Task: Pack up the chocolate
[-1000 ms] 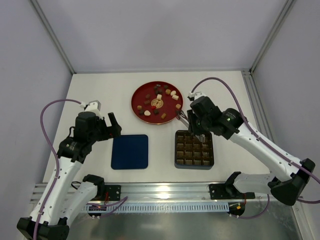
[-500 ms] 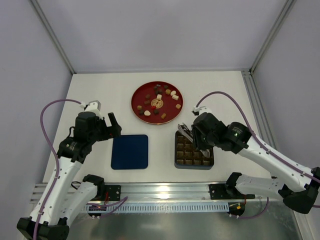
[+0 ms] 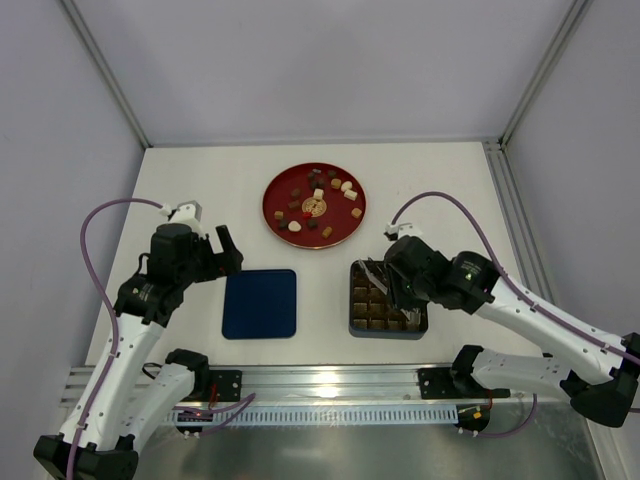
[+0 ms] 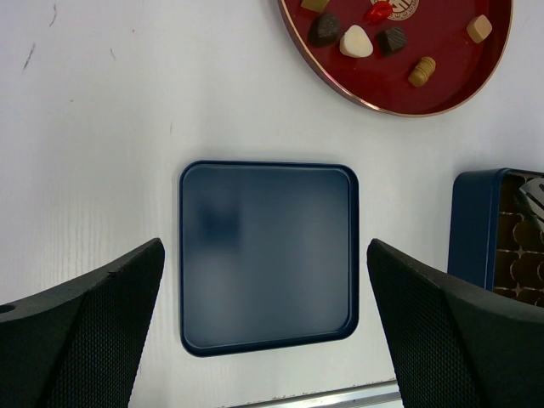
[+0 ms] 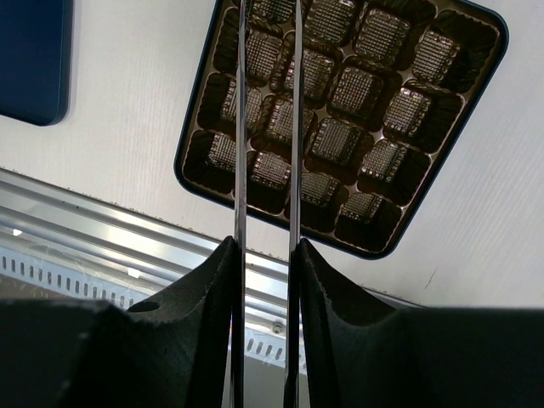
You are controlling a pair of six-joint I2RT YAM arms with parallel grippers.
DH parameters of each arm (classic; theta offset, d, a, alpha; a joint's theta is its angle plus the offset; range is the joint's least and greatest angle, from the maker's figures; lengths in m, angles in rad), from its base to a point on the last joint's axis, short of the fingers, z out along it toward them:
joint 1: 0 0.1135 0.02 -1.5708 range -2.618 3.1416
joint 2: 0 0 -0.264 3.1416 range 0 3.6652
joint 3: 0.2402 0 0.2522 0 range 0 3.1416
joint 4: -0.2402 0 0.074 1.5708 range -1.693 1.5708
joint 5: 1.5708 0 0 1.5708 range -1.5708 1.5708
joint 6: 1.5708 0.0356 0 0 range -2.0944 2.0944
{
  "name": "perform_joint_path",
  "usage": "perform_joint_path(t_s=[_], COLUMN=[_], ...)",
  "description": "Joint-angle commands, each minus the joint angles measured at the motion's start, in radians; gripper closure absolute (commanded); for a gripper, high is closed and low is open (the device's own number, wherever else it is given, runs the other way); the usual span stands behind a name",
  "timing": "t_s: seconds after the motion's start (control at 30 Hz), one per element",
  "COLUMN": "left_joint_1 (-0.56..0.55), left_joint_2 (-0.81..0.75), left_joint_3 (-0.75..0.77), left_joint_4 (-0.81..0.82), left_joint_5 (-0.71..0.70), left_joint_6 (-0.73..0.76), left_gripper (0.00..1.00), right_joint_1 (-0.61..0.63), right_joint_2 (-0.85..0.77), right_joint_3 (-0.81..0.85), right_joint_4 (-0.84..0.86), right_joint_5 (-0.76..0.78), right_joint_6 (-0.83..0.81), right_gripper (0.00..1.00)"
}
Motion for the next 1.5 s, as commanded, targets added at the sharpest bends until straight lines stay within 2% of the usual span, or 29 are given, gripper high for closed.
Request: perform_joint_path(t_s=[0.0, 0.4, 0.5, 1.0, 1.27, 1.47], left_joint_1=[-0.003, -0.003, -0.003, -0.003, -0.003, -0.003], left_joint_2=[-0.004, -0.004, -0.003, -0.001, -0.004, -0.003], left_joint_3=[0.000, 0.000, -0.002, -0.002, 0.000, 0.000], left_joint_4=[0.025, 0.027, 0.025, 0.025, 0.024, 0.025], left_joint_5=[-0.006, -0.006, -0.006, -0.008, -0.010, -0.010], left_joint_6=[0.012, 0.012, 0.012, 0.012, 0.014, 0.012], left_gripper=[0.00, 0.01, 0.00, 0.00, 0.00, 0.00], right_joint_1=[0.015, 0.030, 0.030, 0.032, 0.032, 0.016], right_joint_2=[-0.015, 0.002, 0.000, 0.009, 0.031, 0.150], right_joint_3=[0.009, -0.004, -0.001, 0.025, 0.146, 0.275], right_joint_4=[0.010, 0.021, 0.021, 0.018, -0.009, 0.006], right_joint_5=[0.026, 0.030, 0.035, 0.038, 0.036, 0.038], right_joint_6=[0.021, 0.029, 0.026, 0.015, -0.026, -0.109], right_gripper=[0.65, 0.64, 0.61, 0.60, 0.60, 0.60])
